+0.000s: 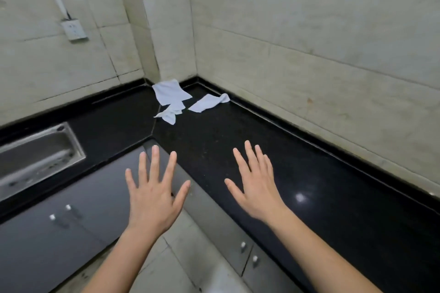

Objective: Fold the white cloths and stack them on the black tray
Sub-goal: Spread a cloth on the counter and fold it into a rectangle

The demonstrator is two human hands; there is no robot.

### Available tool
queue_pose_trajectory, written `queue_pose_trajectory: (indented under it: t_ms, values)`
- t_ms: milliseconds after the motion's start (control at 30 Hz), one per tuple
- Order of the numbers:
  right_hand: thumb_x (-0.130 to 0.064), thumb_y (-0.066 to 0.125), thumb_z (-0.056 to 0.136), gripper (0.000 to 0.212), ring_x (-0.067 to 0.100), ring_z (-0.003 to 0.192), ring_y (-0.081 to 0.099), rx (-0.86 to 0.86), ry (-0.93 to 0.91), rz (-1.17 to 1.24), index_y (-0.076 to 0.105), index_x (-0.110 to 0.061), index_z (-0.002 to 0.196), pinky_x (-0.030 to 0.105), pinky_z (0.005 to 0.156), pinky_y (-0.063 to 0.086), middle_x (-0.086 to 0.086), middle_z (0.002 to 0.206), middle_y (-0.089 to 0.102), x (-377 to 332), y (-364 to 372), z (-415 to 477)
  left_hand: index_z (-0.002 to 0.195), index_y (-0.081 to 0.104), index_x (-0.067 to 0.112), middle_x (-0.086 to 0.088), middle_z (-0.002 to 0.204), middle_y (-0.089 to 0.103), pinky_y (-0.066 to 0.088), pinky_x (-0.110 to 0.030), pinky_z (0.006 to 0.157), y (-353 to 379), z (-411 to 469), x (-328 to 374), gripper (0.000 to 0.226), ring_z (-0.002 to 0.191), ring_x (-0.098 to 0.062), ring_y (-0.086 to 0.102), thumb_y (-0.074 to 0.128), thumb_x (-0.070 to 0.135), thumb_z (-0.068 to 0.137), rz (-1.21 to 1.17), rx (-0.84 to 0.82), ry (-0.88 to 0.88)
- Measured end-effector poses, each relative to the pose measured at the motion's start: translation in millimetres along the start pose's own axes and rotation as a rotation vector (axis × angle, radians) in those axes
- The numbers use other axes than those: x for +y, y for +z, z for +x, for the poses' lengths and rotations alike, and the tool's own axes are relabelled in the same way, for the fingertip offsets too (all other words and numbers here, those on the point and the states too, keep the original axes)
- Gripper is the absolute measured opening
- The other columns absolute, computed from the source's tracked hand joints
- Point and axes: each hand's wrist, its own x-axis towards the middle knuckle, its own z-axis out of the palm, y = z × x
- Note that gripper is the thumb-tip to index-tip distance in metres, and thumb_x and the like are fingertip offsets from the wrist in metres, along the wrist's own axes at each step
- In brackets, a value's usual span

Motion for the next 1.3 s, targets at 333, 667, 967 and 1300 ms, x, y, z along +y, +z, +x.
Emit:
queue_pose_trajectory:
  t_ms: [333,667,967,1300]
  values:
    - [-0.056,0.036,0.100,0.077,0.025,0.152,-0.017,-0.023,-0.008,0.068,0.000,-0.024,0.160,0.043,0.123,-0.004,0.005,0.166,-0.015,-42,89,132,0.158,0.014,0.030,-0.008,0.167,-0.003,0.020,-0.068,0.113,57,100,-96,0.074,0.152,-0.037,0.004,0.022,0.068,0.095,-0.006,-0.031,-0.006]
    - [-0.051,0.039,0.102,0.074,0.027,0.153,-0.012,0.002,0.062,0.131,0.006,-0.020,0.160,0.044,0.123,-0.002,0.007,0.167,-0.008,-34,138,334,0.158,0.012,0.032,-0.008,0.167,-0.001,0.021,-0.065,0.114,92,311,-149,0.076,0.152,-0.035,0.004,0.021,0.069,0.092,0.020,-0.079,0.043]
    - [-0.048,0.039,0.102,0.073,0.029,0.154,-0.008,-0.180,0.099,0.107,0.005,-0.020,0.160,0.045,0.123,0.004,0.008,0.167,-0.009,-25,188,423,0.156,-0.010,0.034,-0.005,0.163,-0.023,0.009,-0.056,0.120,152,414,-184,0.078,0.152,-0.030,-0.014,0.022,0.069,0.094,-0.060,-0.290,-0.022]
    - [-0.045,0.039,0.103,0.072,0.028,0.154,-0.001,-0.394,0.309,0.082,0.004,-0.019,0.160,0.042,0.123,0.011,0.008,0.167,0.000,-22,261,498,0.158,0.007,0.021,-0.010,0.166,0.002,0.021,-0.054,0.118,257,529,-231,0.081,0.152,-0.030,0.003,0.043,0.059,0.096,-0.147,-0.647,-0.060]
